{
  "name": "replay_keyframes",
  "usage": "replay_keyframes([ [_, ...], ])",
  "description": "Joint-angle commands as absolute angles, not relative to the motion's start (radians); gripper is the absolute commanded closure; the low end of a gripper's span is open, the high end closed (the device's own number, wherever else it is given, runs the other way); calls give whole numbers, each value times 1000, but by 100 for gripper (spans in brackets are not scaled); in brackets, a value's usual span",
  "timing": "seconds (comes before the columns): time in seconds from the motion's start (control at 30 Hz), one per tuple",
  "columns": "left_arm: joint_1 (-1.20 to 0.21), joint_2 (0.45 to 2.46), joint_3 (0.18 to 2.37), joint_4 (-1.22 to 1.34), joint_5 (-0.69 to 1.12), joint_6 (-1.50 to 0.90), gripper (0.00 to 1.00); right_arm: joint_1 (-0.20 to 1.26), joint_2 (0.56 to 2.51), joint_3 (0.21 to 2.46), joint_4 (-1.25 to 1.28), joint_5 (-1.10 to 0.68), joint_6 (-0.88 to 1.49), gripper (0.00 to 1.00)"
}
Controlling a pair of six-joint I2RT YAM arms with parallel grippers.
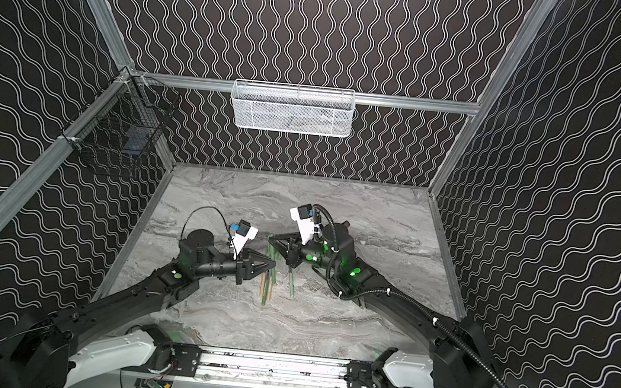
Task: Insert pens into pen caps
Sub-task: Put on the pen cap to the pen.
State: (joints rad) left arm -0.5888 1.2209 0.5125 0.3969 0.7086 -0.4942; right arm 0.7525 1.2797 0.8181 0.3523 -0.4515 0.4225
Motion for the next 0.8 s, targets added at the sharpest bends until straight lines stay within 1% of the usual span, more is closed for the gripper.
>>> replay_keyframes([
  [0.0, -589, 1209, 520, 465, 709, -463, 100, 756, 1279, 812, 288, -471, 419, 93],
  [0.27, -589, 1181, 517, 466, 703, -465, 100, 756, 1267, 796, 292, -471, 426, 91],
  [0.4, -590, 1185, 529, 441, 706, -456, 100, 756, 1249, 788, 312, -474, 430, 87],
  [0.63, -591, 1158, 522, 436, 717, -447, 100, 756, 1252, 824, 302, -498, 414, 81],
  [0.67, -591, 1160, 522, 437, 719, -448, 100, 756, 1250, 828, 301, -500, 412, 79],
  [0.77, -594, 1178, 521, 468, 744, -464, 100, 757, 1237, 832, 299, -502, 416, 65],
])
